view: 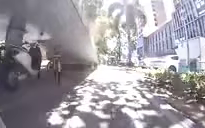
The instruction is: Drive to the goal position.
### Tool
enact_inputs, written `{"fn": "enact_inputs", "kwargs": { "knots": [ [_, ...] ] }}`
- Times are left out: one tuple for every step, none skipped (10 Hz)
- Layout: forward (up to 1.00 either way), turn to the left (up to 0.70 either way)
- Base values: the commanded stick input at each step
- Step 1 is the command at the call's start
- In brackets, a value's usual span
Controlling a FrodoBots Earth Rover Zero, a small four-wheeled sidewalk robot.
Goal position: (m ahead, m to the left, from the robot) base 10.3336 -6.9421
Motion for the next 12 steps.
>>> {"fn": "enact_inputs", "kwargs": {
  "knots": [
    [0.70,0.00],
    [0.70,0.00],
    [0.70,-0.06],
    [0.70,-0.14],
    [0.70,-0.14],
    [0.70,-0.14],
    [0.70,-0.04],
    [0.70,0.00],
    [0.70,0.00],
    [0.70,0.00],
    [0.70,0.00],
    [0.70,0.00]
  ]
}}
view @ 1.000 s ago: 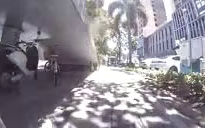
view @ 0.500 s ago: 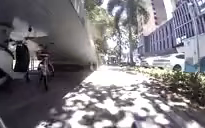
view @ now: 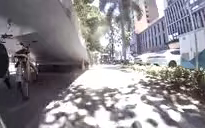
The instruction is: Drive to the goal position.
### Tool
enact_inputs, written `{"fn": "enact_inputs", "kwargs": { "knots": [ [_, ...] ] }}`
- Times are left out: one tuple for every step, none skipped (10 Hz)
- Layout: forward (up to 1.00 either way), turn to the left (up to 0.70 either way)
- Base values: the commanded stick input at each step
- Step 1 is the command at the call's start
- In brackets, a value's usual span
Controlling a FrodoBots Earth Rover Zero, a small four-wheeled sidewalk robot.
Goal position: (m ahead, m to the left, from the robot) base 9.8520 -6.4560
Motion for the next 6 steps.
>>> {"fn": "enact_inputs", "kwargs": {
  "knots": [
    [0.70,0.00],
    [0.70,0.00],
    [0.70,0.00],
    [0.70,0.00],
    [0.70,0.00],
    [0.70,0.00]
  ]
}}
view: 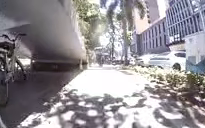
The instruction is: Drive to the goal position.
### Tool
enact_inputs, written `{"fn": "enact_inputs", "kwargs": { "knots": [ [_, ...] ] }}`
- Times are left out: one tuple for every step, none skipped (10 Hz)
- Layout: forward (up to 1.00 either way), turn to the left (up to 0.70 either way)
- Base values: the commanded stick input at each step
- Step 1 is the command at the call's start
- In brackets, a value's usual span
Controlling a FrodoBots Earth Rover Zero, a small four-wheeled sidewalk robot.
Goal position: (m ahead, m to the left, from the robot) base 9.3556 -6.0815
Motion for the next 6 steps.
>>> {"fn": "enact_inputs", "kwargs": {
  "knots": [
    [0.70,0.00],
    [0.70,0.00],
    [0.70,0.00],
    [0.70,0.00],
    [0.70,0.00],
    [0.70,0.00]
  ]
}}
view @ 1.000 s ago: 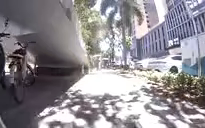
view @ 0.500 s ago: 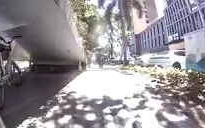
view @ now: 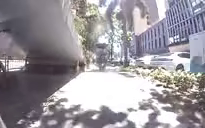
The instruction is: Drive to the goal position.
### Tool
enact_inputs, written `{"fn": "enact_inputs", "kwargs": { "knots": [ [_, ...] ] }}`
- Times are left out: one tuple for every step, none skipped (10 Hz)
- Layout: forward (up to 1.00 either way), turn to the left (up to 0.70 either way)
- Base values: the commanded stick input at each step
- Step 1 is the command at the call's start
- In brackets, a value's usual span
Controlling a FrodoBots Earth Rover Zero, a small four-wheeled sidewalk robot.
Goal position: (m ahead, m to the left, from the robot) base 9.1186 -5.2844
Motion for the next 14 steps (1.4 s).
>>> {"fn": "enact_inputs", "kwargs": {
  "knots": [
    [0.70,-0.11],
    [0.70,-0.14],
    [0.70,-0.14],
    [0.70,-0.14],
    [0.70,-0.06],
    [0.20,0.00],
    [0.00,0.00],
    [0.00,0.00],
    [0.00,0.00],
    [0.00,0.00],
    [0.00,0.00],
    [0.00,0.00],
    [0.08,0.00],
    [0.47,0.00]
  ]
}}
